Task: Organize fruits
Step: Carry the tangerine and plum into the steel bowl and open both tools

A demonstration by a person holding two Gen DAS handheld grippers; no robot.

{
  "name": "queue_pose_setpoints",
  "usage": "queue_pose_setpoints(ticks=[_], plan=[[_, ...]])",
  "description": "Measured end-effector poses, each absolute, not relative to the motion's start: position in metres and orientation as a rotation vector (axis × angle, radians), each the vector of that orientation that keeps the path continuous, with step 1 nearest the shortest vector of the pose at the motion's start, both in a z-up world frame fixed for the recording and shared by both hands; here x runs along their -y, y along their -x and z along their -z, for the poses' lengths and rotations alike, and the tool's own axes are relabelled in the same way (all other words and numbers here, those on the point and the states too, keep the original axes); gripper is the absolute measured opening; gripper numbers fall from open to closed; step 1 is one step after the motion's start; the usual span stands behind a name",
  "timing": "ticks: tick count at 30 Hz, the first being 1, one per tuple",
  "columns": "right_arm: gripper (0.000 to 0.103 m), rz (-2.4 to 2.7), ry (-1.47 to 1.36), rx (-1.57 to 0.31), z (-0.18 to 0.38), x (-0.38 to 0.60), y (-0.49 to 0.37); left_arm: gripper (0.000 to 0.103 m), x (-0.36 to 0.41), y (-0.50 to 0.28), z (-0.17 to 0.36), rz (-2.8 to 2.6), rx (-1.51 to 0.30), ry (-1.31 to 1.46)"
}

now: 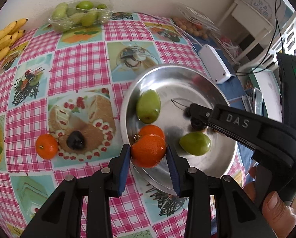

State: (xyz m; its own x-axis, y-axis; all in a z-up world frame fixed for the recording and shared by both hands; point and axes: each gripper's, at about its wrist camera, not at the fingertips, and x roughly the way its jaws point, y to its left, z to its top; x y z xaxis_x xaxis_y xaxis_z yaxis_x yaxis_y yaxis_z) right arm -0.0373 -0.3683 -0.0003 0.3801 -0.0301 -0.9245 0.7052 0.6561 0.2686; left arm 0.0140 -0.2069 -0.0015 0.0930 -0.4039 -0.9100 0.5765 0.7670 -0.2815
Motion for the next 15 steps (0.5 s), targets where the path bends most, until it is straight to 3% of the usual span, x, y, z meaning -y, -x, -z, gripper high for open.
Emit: queue_pose_setpoints(ticks=[15], plan=[[0.032, 0.515, -0.725, -1.134, 0.010, 0.364, 0.033, 0.038, 0.217, -0.005, 0.015, 0.753, -1.324, -0.199]])
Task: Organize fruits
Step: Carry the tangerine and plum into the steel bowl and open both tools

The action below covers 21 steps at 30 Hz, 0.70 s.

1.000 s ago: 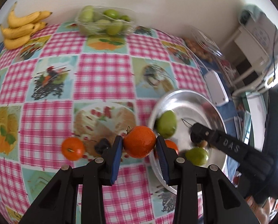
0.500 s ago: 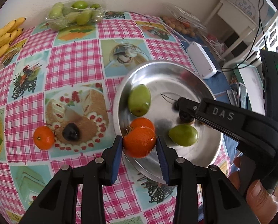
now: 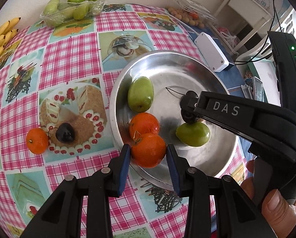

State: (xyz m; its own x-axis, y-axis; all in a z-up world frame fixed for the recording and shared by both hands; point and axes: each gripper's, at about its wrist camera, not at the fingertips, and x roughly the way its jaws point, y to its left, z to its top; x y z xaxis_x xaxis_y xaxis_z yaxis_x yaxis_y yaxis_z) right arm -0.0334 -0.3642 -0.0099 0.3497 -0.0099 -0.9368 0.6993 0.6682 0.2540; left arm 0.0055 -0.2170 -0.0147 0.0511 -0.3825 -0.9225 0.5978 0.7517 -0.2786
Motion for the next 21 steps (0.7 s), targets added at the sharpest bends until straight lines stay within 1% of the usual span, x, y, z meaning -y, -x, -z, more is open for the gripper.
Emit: queue_pose_setpoints(ticks=[21], plan=[[0.033, 0.500, -0.725, -1.156, 0.0148, 0.3619, 0.0291, 0.038, 0.2191, -0.0062, 0.0171, 0.754, -1.331, -0.208]])
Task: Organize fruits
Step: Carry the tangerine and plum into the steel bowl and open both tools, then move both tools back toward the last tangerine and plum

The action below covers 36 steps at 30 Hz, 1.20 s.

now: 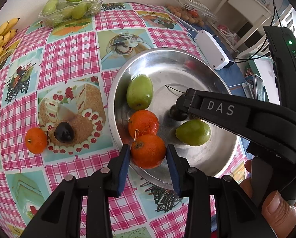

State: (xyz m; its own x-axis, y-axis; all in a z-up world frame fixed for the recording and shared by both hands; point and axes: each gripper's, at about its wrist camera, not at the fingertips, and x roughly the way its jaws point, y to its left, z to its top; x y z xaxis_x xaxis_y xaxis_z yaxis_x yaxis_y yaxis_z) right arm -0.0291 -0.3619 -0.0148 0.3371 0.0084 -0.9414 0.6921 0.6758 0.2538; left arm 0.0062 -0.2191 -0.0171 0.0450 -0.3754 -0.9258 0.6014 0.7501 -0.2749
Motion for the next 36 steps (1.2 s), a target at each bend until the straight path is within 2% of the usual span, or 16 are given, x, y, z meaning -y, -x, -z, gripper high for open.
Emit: queue_pose_setpoints(ticks=[9, 13, 18, 26, 27, 30, 36], plan=[[0.034, 0.503, -0.724, -1.150, 0.014, 0.363, 0.030, 0.040, 0.216, -0.007, 0.013, 0.757, -1.318, -0.199], [0.035, 0.504, -0.723, -1.147, 0.013, 0.362, 0.030, 0.044, 0.214, -0.007, 0.011, 0.756, -1.313, -0.198], [0.038, 0.509, -0.721, -1.137, 0.010, 0.363, 0.030, 0.044, 0.210, -0.010, 0.008, 0.745, -1.312, -0.182], [0.039, 0.505, -0.718, -1.134, 0.009, 0.363, 0.030, 0.044, 0.195, -0.027, 0.007, 0.656, -1.290, -0.154], [0.039, 0.507, -0.719, -1.134, 0.009, 0.363, 0.031, 0.044, 0.193, -0.030, 0.007, 0.643, -1.290, -0.147], [0.052, 0.513, -0.719, -1.131, 0.009, 0.364, 0.031, 0.049, 0.183, -0.040, 0.007, 0.593, -1.290, -0.120], [0.054, 0.503, -0.705, -1.131, 0.008, 0.362, 0.029, 0.053, 0.155, -0.064, 0.009, 0.492, -1.296, -0.052]])
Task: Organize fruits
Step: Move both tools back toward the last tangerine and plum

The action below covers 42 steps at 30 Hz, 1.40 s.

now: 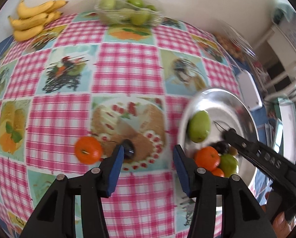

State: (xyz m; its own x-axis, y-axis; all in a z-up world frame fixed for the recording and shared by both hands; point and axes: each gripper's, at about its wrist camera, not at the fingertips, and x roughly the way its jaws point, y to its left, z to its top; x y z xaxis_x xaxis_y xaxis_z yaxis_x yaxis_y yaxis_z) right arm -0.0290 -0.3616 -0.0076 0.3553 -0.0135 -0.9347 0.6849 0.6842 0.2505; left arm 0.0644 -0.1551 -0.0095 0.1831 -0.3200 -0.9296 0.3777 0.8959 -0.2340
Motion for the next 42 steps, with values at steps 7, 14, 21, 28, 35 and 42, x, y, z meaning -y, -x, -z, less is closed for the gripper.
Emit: queue_pose_setpoints(ticks=[7, 14, 21, 28, 35, 42], plan=[[0.074, 0.495, -0.682, -1.138, 0.009, 0.360, 0.026, 0.074, 0.129, -0.081, 0.013, 0.372, -1.283, -0.011], [0.088, 0.489, -0.643, -1.145, 0.010, 0.358, 0.023, 0.082, 0.120, -0.089, 0.019, 0.304, -1.266, -0.020], [0.103, 0.489, -0.623, -1.159, 0.012, 0.357, 0.022, 0.092, 0.114, -0.096, 0.024, 0.255, -1.256, -0.025], [0.103, 0.486, -0.585, -1.166, 0.011, 0.354, 0.020, 0.096, 0.106, -0.102, 0.028, 0.235, -1.258, -0.014], [0.103, 0.450, -0.505, -1.169, 0.006, 0.341, 0.011, 0.097, 0.092, -0.108, 0.024, 0.224, -1.249, 0.038], [0.103, 0.390, -0.459, -1.150, -0.004, 0.317, 0.001, 0.097, 0.073, -0.114, 0.017, 0.201, -1.232, 0.081]])
